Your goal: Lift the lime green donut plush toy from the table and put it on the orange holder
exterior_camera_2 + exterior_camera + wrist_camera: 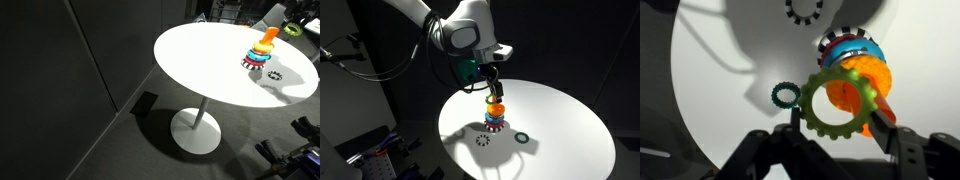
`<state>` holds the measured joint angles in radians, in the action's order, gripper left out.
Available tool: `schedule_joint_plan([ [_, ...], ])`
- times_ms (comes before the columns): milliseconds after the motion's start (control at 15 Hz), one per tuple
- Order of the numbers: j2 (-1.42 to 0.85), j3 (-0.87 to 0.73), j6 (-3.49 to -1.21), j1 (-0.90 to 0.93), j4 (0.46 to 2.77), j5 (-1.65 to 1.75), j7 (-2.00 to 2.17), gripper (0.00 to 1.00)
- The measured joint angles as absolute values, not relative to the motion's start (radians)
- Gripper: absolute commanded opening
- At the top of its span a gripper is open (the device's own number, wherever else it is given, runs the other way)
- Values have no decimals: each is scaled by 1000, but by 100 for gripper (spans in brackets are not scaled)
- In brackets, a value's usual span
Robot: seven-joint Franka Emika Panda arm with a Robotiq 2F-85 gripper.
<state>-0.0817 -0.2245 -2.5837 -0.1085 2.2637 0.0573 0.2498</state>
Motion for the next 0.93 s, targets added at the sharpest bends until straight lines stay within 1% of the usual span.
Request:
schedule_joint_plan([
  [400,-101,-204,-2536,-108,2183,17,262,45],
  [933,-195,-199,-2470,-108,2088,10,289,45],
])
